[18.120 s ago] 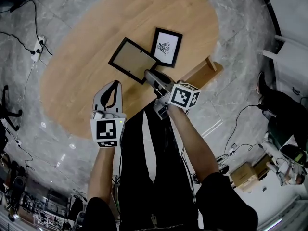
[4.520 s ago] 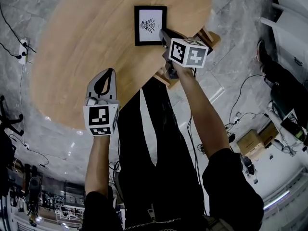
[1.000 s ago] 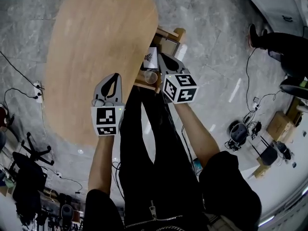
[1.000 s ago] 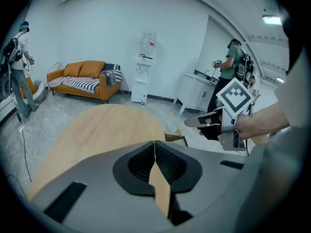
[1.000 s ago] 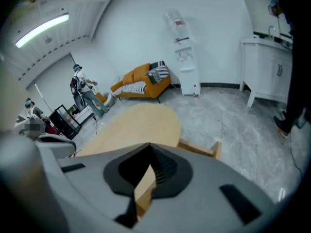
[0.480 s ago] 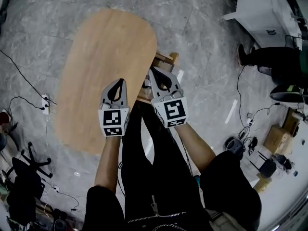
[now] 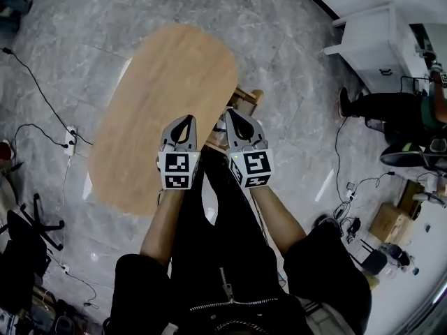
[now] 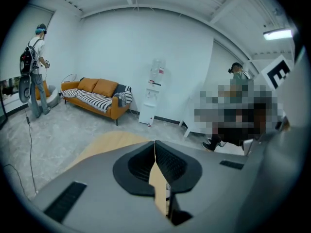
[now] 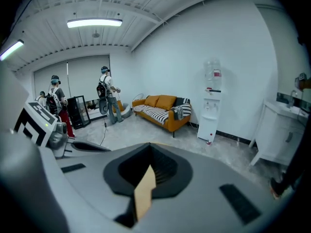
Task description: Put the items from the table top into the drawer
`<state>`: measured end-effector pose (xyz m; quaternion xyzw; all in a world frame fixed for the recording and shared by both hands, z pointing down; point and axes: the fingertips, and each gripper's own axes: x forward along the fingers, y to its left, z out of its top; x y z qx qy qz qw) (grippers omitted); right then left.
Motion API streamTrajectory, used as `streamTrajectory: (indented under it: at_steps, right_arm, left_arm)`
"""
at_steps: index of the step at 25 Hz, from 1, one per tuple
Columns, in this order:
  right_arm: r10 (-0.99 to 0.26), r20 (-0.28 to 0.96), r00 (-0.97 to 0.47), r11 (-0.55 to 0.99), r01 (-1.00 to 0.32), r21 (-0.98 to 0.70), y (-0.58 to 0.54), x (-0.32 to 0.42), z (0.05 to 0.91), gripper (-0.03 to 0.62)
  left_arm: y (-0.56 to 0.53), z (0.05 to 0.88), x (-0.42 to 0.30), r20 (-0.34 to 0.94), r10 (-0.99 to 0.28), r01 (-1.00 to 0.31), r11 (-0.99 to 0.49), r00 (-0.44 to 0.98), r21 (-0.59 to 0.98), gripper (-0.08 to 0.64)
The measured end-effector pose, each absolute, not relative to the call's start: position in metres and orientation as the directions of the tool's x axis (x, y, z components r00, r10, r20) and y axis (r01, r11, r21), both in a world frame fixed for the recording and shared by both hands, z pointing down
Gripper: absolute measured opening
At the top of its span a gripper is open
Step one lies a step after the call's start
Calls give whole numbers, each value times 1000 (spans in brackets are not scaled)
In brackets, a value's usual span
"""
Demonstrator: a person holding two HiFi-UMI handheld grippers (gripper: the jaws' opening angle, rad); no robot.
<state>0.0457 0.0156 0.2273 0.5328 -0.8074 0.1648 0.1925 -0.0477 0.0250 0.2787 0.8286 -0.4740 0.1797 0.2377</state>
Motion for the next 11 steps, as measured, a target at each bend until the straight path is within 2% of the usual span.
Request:
streamTrajectory:
  at_steps: [11]
  right_arm:
    - [-791, 501, -352, 385, -922, -42, 33, 47, 215, 8]
  left_arm:
    - [24, 270, -49, 483, -728, -873, -422, 487, 244, 14]
